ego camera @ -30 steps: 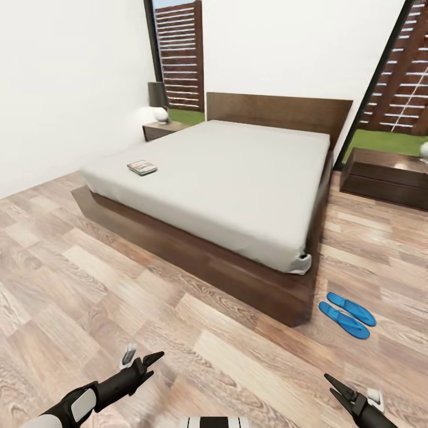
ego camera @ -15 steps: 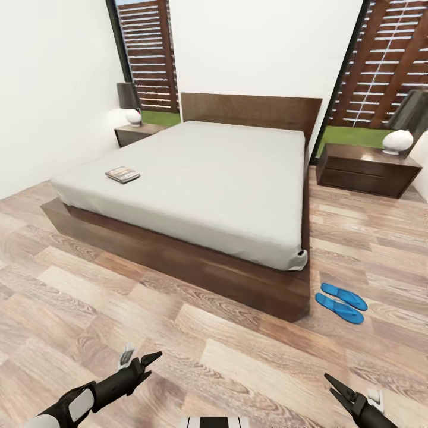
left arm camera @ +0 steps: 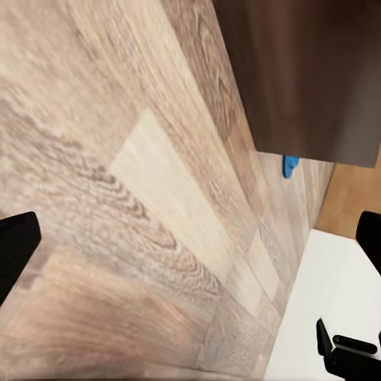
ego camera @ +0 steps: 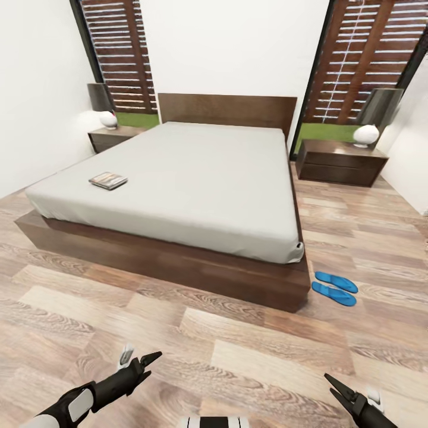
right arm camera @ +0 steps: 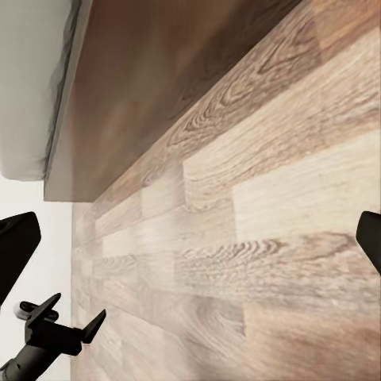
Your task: In the bedroom, move the book from the bed onto either nightstand, and place the two sandals side by side next to the bed.
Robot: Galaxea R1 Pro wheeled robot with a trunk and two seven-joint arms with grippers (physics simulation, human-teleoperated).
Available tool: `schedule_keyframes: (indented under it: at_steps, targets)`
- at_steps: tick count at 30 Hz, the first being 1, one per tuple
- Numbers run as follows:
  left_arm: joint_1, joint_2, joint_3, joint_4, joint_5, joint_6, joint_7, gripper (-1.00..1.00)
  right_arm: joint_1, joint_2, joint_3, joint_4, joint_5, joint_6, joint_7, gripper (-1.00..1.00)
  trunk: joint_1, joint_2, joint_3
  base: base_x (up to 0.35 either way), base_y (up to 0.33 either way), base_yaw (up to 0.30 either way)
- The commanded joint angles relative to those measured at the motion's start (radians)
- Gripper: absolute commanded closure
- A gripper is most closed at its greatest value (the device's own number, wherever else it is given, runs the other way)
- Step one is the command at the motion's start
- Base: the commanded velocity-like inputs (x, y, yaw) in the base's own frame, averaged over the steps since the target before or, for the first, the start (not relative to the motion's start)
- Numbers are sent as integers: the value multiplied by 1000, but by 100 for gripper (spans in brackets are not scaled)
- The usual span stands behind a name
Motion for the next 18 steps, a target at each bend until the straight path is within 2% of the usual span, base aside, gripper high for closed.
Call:
schedule_keyframes:
  at_steps: [1,11,18]
  targets:
    - [0,0,5,0,0,9,-2,-100,-1,-1,7,0,-10,11,4,-100,0,0,-1,1,328,-146]
    - [0,2,6,1,0,9,-1,-100,-1,-1,7,0,-10,11,4,-100,0,0,-1,0,328,-52]
    - [0,13,5,12,1,9,-3,-100,-1,-1,8,0,-10,11,4,-100,0,0,-1,0,328,-7]
